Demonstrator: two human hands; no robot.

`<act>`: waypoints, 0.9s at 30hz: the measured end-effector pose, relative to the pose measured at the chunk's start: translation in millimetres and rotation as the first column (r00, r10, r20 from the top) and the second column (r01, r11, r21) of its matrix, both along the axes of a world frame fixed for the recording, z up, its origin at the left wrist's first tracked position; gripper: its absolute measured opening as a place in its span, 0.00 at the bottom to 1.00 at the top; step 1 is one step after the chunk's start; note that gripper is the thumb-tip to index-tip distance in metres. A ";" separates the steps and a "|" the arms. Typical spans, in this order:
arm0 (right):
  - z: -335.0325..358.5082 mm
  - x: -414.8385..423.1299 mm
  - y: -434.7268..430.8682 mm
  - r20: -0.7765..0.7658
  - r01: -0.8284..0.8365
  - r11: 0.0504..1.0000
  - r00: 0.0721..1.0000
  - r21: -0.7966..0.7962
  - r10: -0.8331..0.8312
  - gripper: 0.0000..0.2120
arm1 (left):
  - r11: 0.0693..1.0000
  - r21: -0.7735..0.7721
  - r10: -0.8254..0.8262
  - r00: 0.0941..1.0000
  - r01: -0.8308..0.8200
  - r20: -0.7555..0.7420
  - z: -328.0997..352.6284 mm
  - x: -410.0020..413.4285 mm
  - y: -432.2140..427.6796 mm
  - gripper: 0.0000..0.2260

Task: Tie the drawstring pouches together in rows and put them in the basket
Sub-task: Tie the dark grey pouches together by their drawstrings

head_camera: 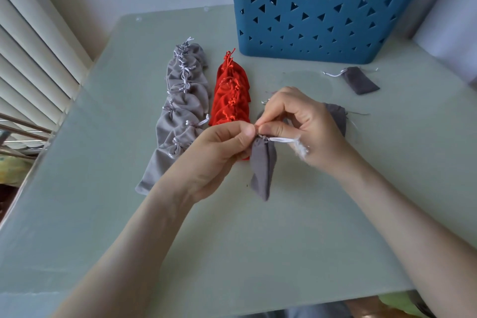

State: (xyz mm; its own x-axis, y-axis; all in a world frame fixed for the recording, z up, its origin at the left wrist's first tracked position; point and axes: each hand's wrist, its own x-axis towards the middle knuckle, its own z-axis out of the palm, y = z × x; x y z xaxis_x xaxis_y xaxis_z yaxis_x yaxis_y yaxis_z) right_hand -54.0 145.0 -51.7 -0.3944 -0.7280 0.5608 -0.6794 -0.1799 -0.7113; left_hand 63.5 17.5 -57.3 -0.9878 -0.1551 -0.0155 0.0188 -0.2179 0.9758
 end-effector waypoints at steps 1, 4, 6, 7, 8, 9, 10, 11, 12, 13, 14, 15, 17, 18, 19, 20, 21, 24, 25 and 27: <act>0.3 -0.6 0.9 -0.005 -0.011 1.000 1.000 -0.001 0.011 0.02 | 1.000 -0.008 -0.008 1.000 0.008 0.000 0.8 0.3 -0.8 0.11; -0.1 -0.7 1.1 -0.052 -0.025 1.000 0.998 0.004 0.025 0.02 | 0.996 -0.073 -0.041 0.999 0.042 0.007 3.5 1.7 -2.0 0.09; -1.2 -0.6 1.0 -0.075 -0.025 0.999 0.997 0.024 0.027 0.03 | 0.992 -0.118 -0.034 0.999 0.037 0.029 3.1 2.7 -4.0 0.08; -2.1 -0.6 1.0 -0.071 -0.022 0.999 0.997 0.040 0.024 0.03 | 0.990 -0.139 -0.029 0.999 0.034 0.039 3.1 3.1 -4.8 0.08; -2.4 -0.1 1.1 -0.053 -0.021 0.998 0.998 0.060 0.024 0.02 | 0.987 -0.160 -0.025 0.999 0.033 0.048 3.4 3.5 -5.5 0.07; -2.0 0.6 1.1 -0.014 -0.029 0.996 0.999 0.085 0.030 0.02 | 0.984 -0.176 -0.018 0.998 0.027 0.053 3.5 3.7 -5.4 0.07; -0.8 1.6 1.4 0.043 -0.043 0.993 0.998 0.109 0.039 0.02 | 0.982 -0.188 -0.009 0.998 0.019 0.054 3.7 3.6 -4.5 0.07; 0.8 3.4 1.5 0.115 -0.071 0.988 0.992 0.134 0.056 0.03 | 0.980 -0.197 0.017 0.998 -0.006 0.052 3.6 3.1 -3.2 0.07; 1.9 4.9 1.8 0.190 -0.104 0.982 0.979 0.159 0.073 0.05 | 0.977 -0.210 0.059 0.997 -0.048 0.048 2.6 1.9 -2.2 0.07; 2.6 5.8 2.2 0.260 -0.134 0.973 0.962 0.188 0.082 0.06 | 0.969 -0.227 0.110 0.993 -0.098 0.044 1.4 0.5 -1.6 0.07; 2.3 6.1 2.4 0.316 -0.154 0.962 0.946 0.223 0.078 0.07 | 0.960 -0.240 0.159 0.987 -0.146 0.036 -0.1 -0.7 -1.0 0.07; 1.3 6.1 2.3 0.338 -0.160 0.952 0.939 0.262 0.065 0.07 | 0.952 -0.244 0.197 0.980 -0.186 0.023 -1.6 -1.6 -0.4 0.07; -1.4 4.9 1.4 0.274 -0.116 0.938 0.961 0.326 0.024 0.06 | 0.943 -0.237 0.239 0.971 -0.235 -0.011 -3.8 -1.5 0.3 0.09; -1.8 4.1 1.2 0.249 -0.088 0.937 0.968 0.338 0.001 0.08 | 0.941 -0.227 0.252 0.967 -0.252 -0.030 -3.9 -1.3 0.7 0.10; -1.2 3.3 0.8 0.252 -0.077 0.939 0.968 0.336 -0.011 0.10 | 0.941 -0.208 0.263 0.964 -0.267 -0.049 -3.7 -1.4 1.7 0.10; -0.3 2.5 0.6 0.276 -0.085 0.942 0.961 0.325 -0.008 0.10 | 0.942 -0.183 0.272 0.960 -0.280 -0.067 -3.7 -1.8 2.7 0.09; 1.0 2.0 0.7 0.317 -0.107 0.945 0.949 0.309 0.004 0.11 | 0.944 -0.156 0.280 0.957 -0.289 -0.081 -3.6 -2.3 4.3 0.08; 2.1 0.7 1.6 0.433 -0.186 0.946 0.900 0.266 0.056 0.10 | 0.956 -0.045 0.286 0.954 -0.291 -0.094 -6.3 -4.7 7.8 0.03; 1.7 0.8 1.4 0.442 -0.193 0.943 0.895 0.270 0.057 0.09 | 0.958 -0.027 0.283 0.955 -0.287 -0.089 -7.0 -5.1 8.7 0.02; 0.7 0.3 0.6 0.449 -0.187 0.936 0.893 0.299 0.034 0.09 | 0.952 -0.077 0.291 0.954 -0.296 -0.074 -8.6 -5.1 9.0 0.05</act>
